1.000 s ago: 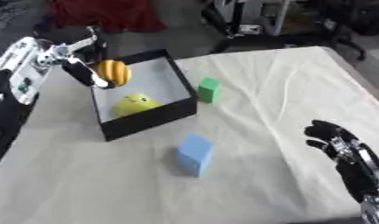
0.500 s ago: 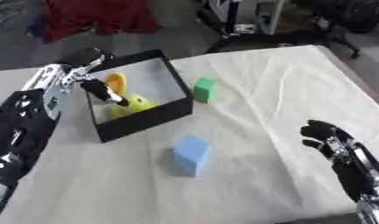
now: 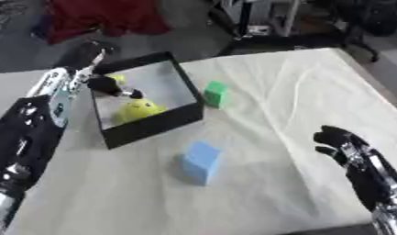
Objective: Pick up objects on the table and place them in the box.
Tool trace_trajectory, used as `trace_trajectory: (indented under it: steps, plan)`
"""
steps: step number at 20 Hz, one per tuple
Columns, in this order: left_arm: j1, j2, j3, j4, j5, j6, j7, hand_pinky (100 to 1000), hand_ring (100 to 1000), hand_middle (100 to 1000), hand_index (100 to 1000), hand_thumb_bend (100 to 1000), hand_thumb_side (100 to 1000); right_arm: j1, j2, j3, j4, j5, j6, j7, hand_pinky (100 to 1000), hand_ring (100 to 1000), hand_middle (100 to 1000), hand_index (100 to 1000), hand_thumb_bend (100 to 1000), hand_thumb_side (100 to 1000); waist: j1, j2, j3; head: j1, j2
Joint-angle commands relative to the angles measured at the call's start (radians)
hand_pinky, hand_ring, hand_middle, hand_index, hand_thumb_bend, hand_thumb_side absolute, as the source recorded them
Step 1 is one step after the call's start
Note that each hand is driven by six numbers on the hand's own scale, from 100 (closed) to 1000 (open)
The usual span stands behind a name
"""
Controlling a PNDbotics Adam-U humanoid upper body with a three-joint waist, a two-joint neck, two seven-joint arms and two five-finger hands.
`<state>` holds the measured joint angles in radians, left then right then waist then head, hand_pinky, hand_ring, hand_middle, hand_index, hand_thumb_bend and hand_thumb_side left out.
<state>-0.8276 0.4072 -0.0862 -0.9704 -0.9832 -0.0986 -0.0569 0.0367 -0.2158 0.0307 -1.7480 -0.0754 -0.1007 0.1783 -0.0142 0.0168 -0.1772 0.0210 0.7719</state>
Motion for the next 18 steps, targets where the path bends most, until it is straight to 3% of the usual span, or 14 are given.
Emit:
trace_trajectory:
  steps: [1,6,14,15,16,18]
  plan:
    - [0.026,0.069,0.049,-0.094,0.051,-0.044,0.052,714,648,668,835,923,638,-0.037,-0.069,-0.015,-0.038,0.013,-0.009,-0.012,834,846,729,832,100,679,-0.015,-0.02,0.008,-0.009,-0.002]
    - [0.158,0.073,0.114,-0.228,0.133,-0.099,0.135,699,628,648,821,904,641,-0.141,-0.2,-0.005,-0.065,0.062,-0.022,-0.021,831,846,733,841,100,613,-0.021,-0.011,0.037,-0.029,-0.002]
    - [0.356,-0.075,0.189,-0.374,0.255,0.008,0.241,672,603,621,804,878,652,-0.338,-0.399,0.058,0.068,0.087,-0.034,-0.024,828,847,743,859,100,605,-0.001,0.008,0.123,-0.086,-0.002]
    - [0.381,-0.099,0.191,-0.388,0.271,0.023,0.247,672,602,620,802,875,655,-0.362,-0.424,0.071,0.092,0.088,-0.026,-0.016,828,850,753,866,100,551,0.003,0.007,0.135,-0.094,-0.002]
    - [0.405,-0.123,0.191,-0.405,0.285,0.038,0.252,671,601,619,802,873,655,-0.386,-0.448,0.084,0.116,0.091,-0.015,-0.007,828,851,757,866,100,614,0.007,0.006,0.149,-0.103,-0.002]
    - [0.454,-0.173,0.186,-0.448,0.316,0.068,0.264,668,599,617,799,868,653,-0.436,-0.47,0.108,0.165,0.098,0.011,0.017,829,858,779,874,100,643,0.014,0.001,0.172,-0.118,-0.002]
